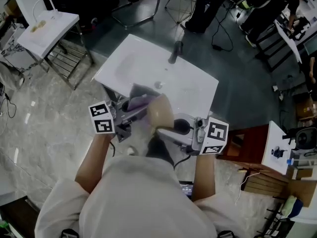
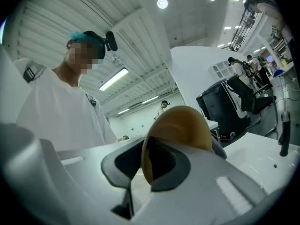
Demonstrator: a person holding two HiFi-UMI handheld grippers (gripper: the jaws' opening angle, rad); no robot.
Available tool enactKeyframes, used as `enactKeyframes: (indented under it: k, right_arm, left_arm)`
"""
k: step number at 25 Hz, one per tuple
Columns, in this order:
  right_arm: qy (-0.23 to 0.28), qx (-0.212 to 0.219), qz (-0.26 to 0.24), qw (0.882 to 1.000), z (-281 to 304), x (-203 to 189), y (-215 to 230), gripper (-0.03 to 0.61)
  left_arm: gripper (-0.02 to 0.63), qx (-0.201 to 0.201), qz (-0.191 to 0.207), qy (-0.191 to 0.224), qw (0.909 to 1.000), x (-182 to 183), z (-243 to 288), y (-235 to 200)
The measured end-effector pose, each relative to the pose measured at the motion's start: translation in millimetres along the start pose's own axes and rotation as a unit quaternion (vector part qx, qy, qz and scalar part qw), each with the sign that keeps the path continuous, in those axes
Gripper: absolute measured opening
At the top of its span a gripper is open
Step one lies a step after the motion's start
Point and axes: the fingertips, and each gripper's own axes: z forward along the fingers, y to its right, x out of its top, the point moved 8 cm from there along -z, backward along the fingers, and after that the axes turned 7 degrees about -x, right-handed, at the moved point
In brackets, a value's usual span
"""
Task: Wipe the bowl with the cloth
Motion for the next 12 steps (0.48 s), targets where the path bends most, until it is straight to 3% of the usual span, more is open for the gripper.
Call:
enactKeyframes:
  k: [7,12]
  right_arm:
    - [0.057,-0.045,0.029,0.997,0.2,11.6,20.7,0.025]
    - [0.089,-0.088,0.044,0.991,7.8,15.2,32.2,0.026]
  left_arm:
    - [0.061,-0.009,-0.039,0.055,0.9977,-8.1,-4.8,1.4]
    - [0.061,-0.027,-0.041,0.048,0.9976,-9.2,-0.9,5.5]
